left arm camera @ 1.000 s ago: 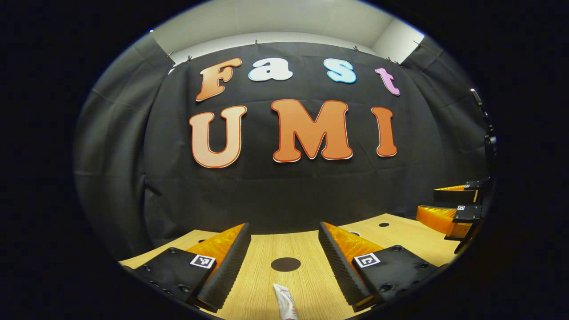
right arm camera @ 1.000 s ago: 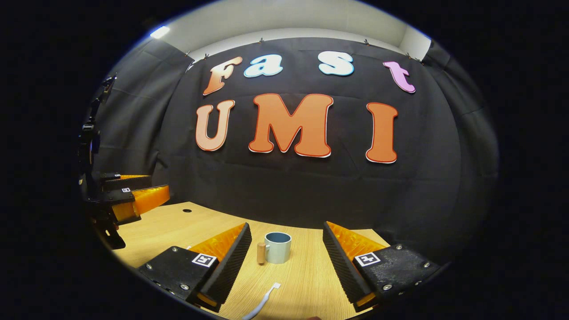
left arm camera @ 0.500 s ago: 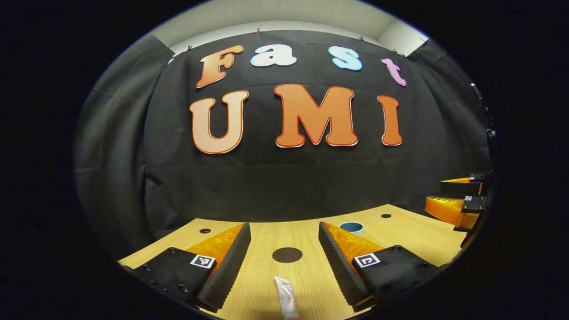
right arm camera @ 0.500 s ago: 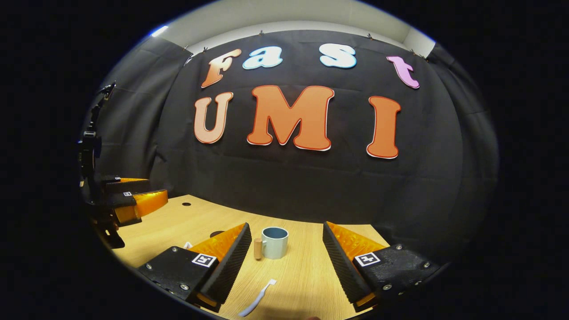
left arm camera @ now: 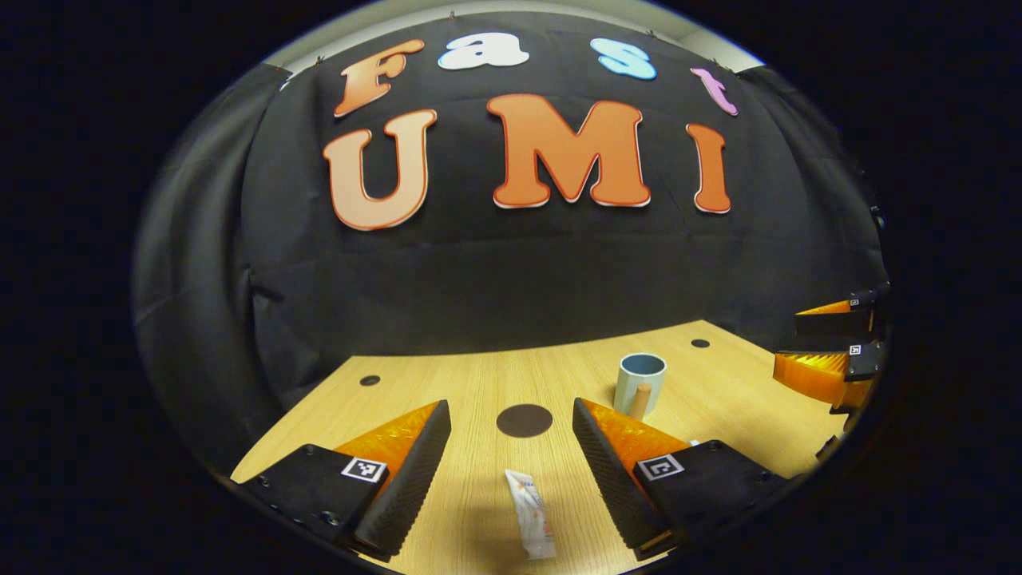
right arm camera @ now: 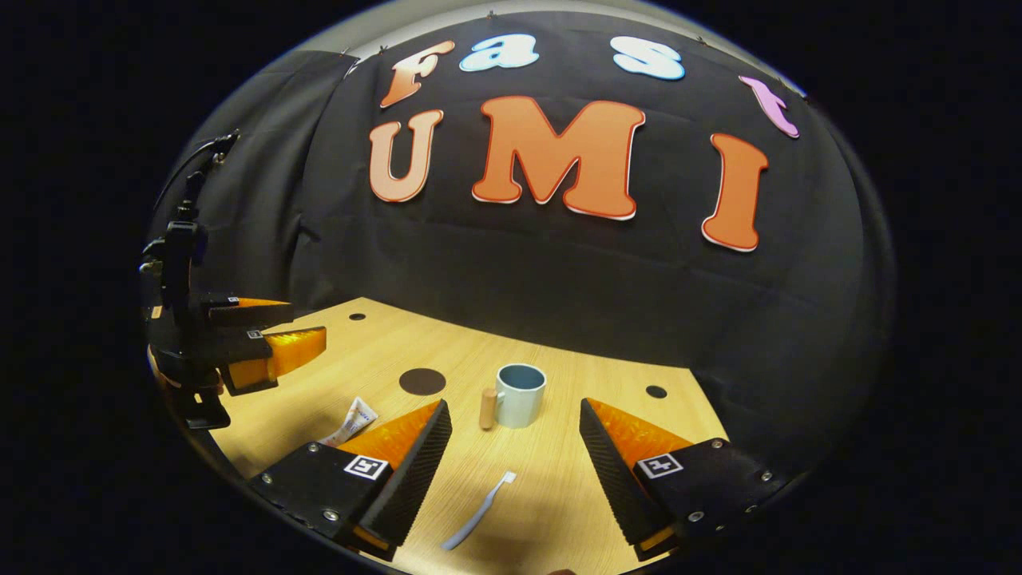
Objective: Put the toothbrush and toothpaste on the desktop into the cup, then pick up the cup and place it on the coaster on the desktop.
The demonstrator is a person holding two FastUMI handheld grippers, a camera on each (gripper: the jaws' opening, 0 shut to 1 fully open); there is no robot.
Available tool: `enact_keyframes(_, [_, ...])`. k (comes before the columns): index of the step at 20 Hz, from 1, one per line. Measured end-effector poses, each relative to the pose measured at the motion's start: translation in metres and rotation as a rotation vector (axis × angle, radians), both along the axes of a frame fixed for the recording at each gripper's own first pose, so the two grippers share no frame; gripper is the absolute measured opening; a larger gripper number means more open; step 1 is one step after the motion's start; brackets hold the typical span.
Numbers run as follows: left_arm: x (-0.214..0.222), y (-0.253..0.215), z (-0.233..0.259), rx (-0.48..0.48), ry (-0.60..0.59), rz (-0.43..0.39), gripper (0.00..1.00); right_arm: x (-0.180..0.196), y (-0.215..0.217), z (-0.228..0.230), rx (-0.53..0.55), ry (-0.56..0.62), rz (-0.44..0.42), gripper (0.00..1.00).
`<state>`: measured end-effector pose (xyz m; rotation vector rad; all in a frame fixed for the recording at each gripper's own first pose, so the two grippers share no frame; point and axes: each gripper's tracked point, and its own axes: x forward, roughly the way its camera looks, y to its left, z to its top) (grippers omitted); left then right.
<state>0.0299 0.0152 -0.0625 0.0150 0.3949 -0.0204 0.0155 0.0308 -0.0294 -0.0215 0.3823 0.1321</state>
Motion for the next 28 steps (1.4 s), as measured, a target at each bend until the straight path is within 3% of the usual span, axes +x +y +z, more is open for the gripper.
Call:
enact_keyframes(6, [0.007, 0.006, -0.042, -0.011, 0.148, -0.005, 0.98, 0.0, 0.003, -0.043, 0.058, 0.218, 0.003, 0.93])
enact_keyframes(14, [-0.002, 0.012, -0.107, -0.031, 0.379, -0.015, 0.98, 0.001, 0.007, -0.081, 0.08, 0.41, 0.01, 0.91])
enact_keyframes(19, [-0.013, -0.001, -0.143, -0.063, 0.513, -0.066, 0.99, 0.0, 0.014, -0.103, 0.099, 0.536, -0.003, 0.87])
enact_keyframes(23, [-0.018, -0.011, -0.165, -0.074, 0.578, -0.076, 0.99, -0.009, 0.014, -0.115, 0.153, 0.636, -0.016, 0.83])
enact_keyframes(24, [-0.021, -0.01, -0.17, -0.071, 0.599, -0.073, 0.98, -0.009, 0.014, -0.117, 0.166, 0.652, -0.021, 0.78])
enact_keyframes(25, [-0.02, -0.011, -0.176, -0.078, 0.612, -0.071, 0.99, -0.009, 0.014, -0.123, 0.168, 0.669, -0.029, 0.81])
enact_keyframes(28, [-0.023, -0.018, -0.185, -0.107, 0.654, -0.077, 0.98, -0.013, 0.014, -0.139, 0.138, 0.714, -0.038, 0.77])
